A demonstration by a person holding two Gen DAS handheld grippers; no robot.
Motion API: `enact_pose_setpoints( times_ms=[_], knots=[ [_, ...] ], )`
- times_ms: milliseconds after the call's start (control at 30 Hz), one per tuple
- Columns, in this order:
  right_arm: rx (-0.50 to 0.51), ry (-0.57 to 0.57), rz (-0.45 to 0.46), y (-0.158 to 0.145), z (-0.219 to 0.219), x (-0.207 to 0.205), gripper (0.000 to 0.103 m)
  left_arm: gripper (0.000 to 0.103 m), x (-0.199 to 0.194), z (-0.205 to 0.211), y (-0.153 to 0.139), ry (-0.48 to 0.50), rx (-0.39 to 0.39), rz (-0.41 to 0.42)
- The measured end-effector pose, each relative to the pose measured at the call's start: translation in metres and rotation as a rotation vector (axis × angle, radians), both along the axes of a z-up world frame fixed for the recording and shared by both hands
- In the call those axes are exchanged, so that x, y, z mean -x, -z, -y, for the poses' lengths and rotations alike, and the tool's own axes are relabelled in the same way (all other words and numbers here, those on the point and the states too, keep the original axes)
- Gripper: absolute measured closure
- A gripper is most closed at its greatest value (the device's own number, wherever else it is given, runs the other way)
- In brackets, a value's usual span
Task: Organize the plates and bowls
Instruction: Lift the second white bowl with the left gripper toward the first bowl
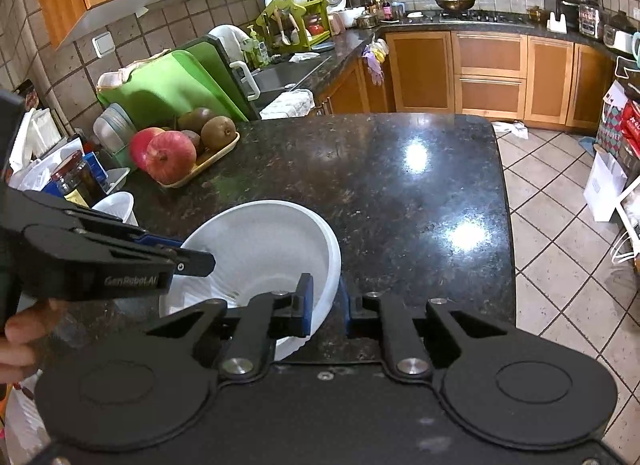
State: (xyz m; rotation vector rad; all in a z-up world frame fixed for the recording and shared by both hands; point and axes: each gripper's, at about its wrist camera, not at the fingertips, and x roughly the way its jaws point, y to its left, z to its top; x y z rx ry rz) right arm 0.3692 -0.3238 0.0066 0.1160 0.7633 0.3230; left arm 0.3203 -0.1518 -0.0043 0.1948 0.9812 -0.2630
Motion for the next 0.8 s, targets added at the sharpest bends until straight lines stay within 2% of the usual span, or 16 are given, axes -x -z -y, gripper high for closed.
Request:
enact_pose_setpoints(
  times_ms=[300,500,800],
  knots=[
    [0.015,0.009,0.031,-0.009,0.003,0.016,0.088,0.084,0.020,0.000,-0.005,0.044,0.013,0.004],
    [0.007,0.021,0.066,-0.024,0.005,0.033,0.088,0.084,0.035,0.005,-0.023,0.053,0.014,0.031],
    [0.020,0.046,0.157,-0.059,0.004,0.083,0.088,0.084,0.064,0.007,-0.051,0.072,0.024,0.067]
  ],
)
